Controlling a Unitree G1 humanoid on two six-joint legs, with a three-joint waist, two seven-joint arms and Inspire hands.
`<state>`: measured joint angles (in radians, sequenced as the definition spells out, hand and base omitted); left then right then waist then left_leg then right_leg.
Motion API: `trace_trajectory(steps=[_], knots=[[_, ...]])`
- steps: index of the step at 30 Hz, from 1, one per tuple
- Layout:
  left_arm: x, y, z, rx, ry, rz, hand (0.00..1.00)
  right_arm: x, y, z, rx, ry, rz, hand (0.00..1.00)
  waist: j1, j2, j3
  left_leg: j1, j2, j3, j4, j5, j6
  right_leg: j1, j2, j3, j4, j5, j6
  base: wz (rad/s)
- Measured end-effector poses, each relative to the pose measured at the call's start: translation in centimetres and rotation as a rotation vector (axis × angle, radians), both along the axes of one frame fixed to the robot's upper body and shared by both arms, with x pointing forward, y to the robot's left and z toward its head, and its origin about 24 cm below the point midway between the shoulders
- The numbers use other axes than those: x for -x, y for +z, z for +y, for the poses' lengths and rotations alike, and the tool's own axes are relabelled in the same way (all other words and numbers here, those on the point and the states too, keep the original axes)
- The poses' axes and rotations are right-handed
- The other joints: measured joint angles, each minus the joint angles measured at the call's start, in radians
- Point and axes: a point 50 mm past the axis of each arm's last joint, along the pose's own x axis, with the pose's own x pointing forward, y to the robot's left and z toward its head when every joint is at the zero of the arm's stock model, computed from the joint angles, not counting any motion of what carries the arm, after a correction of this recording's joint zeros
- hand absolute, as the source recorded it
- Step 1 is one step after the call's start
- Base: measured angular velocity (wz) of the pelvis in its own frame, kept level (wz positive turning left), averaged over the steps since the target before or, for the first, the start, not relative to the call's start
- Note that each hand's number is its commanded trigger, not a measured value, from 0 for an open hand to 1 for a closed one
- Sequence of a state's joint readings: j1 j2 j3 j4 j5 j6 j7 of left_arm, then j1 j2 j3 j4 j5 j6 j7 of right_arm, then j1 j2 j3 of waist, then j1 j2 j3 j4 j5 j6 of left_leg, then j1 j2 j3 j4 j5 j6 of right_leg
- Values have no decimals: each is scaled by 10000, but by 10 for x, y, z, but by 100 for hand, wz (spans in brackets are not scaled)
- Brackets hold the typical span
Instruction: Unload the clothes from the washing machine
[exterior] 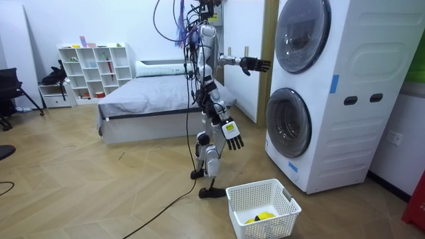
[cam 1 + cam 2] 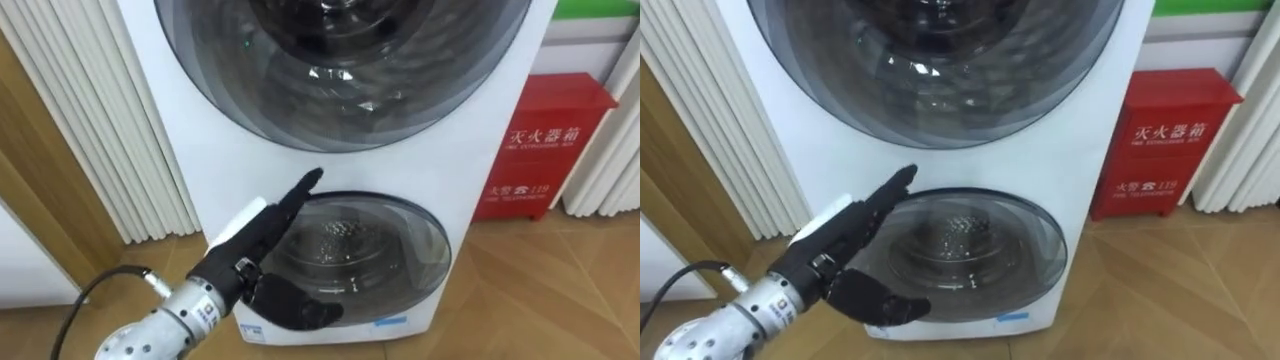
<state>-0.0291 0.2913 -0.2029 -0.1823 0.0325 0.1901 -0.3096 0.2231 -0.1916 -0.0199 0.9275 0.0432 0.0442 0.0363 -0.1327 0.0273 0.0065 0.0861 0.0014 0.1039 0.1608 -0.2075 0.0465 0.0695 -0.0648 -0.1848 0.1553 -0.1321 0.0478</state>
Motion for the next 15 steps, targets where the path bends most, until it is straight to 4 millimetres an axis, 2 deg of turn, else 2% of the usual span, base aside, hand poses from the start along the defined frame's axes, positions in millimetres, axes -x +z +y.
trace_trajectory(steps=[1, 3, 4, 5, 7, 8, 9, 10, 11, 12, 13, 15], knots=[[-1, -3, 1, 30, 100, 122, 0, 0, 0, 0, -13, -23, -13, 0, 1, 3, -2, 13, 10, 21, 0, -2, -6, -1, 12, 28, -1, 7, -10, -13], [-1, -27, 6, 38, 585, 801, 0, 0, 0, 0, -123, -295, -76, 0, 31, -19, 10, 90, 57, 119, -25, -21, -49, 13, 75, 138, -2, 20, -32, -16], [0, -35, 8, 42, 819, 1083, 0, 0, 0, 0, -166, -406, -106, 0, 29, 14, -10, 117, 69, 162, -32, -31, -63, 20, 94, 182, -3, 21, -35, -19], [5, -54, 12, 57, 1323, 1719, 0, 1, -1, 0, -285, -706, -148, 0, 23, 79, -52, 142, 77, 202, -34, -47, -85, 33, 129, 206, -12, 27, -44, -17], [21, -89, 20, -78, 2162, 2826, 0, 2, -1, 3, -449, -1123, -216, 0, 27, 74, -42, 212, 80, 312, -97, -41, -116, 11, 170, 275, 11, 1, -90, -17], [35, -112, 27, -379, 2829, 3637, 0, 3, -2, 4, -682, -1603, -304, 0, 25, 49, -37, 294, 111, 331, -164, -41, -156, 25, 222, 348, 6, -13, -116, -15], [58, -140, 37, -811, 3433, 4711, 0, 7, -4, 8, -925, -2040, -339, 0, 25, -48, -37, 335, 148, 334, -168, -69, -203, 64, 261, 359, -15, -61, -193, -10], [71, -154, 43, -1125, 3746, 5273, 0, 9, -6, 10, -1069, -2274, -320, 0, 31, -111, -36, 363, 168, 333, -166, -88, -234, 90, 286, 358, -25, -85, -230, 0], [102, -178, 58, -1682, 4570, 6550, 0, 12, -8, 17, -1381, -2759, -322, 0, 44, -266, -30, 403, 212, 333, -164, -133, -305, 132, 328, 303, -51, -153, -304, 0], [134, -195, 74, -2128, 5572, 7703, 0, 17, -10, 23, -1747, -3263, -323, 0, 44, -346, -67, 407, 251, 319, -155, -170, -364, 147, 376, 263, -61, -215, -347, 4], [149, -202, 82, -2285, 6149, 8189, 0, 19, -11, 26, -1891, -3479, -280, 0, 83, -416, -60, 408, 272, 312, -156, -186, -390, 144, 402, 263, -62, -251, -368, 3], [203, -216, 109, -2563, 8811, 9773, 0, 35, -16, 31, -2178, -4243, 236, 0, 508, -641, -54, 488, 385, 345, -161, -260, -485, 97, 513, 327, -74, -275, -391, -6]])
